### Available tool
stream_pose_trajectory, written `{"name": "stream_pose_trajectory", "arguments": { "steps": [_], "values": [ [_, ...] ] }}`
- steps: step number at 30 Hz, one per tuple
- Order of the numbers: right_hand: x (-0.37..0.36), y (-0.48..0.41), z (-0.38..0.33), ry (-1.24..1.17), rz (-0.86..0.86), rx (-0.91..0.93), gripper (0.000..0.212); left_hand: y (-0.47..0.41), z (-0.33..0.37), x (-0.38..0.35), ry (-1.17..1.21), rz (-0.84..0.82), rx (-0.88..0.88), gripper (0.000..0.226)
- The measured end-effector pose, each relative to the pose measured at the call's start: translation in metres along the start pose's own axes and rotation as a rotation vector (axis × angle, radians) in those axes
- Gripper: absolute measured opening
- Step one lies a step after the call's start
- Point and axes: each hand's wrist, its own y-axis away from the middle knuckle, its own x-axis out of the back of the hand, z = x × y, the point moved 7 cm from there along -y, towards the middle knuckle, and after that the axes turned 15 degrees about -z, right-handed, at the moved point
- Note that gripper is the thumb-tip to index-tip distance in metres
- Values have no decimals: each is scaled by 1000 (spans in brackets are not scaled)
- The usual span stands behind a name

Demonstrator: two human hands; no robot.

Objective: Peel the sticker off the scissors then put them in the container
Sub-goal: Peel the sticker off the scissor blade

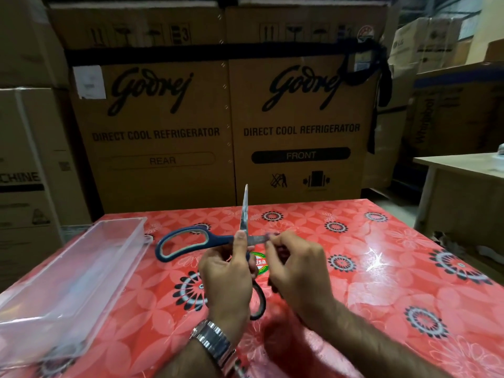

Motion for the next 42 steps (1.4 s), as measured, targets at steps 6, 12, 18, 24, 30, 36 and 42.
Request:
{"name": "stream_pose_trajectory", "arguments": {
  "steps": [6,12,18,24,30,36,42],
  "values": [
    [4,-5,19,-37,3,-59,12,-1,-2,0,76,-12,34,33],
    [-1,0,-12,-56,-47,55,11,5,3,-4,-10,-25,-21,34],
    [6,-4,5,-107,33,-36,17,5,0,-8,-88,-39,-42,34],
    [8,-6,17,-65,16,-38,13,2,-3,-9,-10,-80,7,39],
    [0,1,-14,-50,-30,56,16,5,3,-6,-85,-43,-57,33],
    [8,-5,10,-39,23,-40,14,3,1,-7,-114,-82,-44,41],
    [9,-6,19,-75,21,-38,10,5,1,-8,-35,-86,-6,39]
  ]
}}
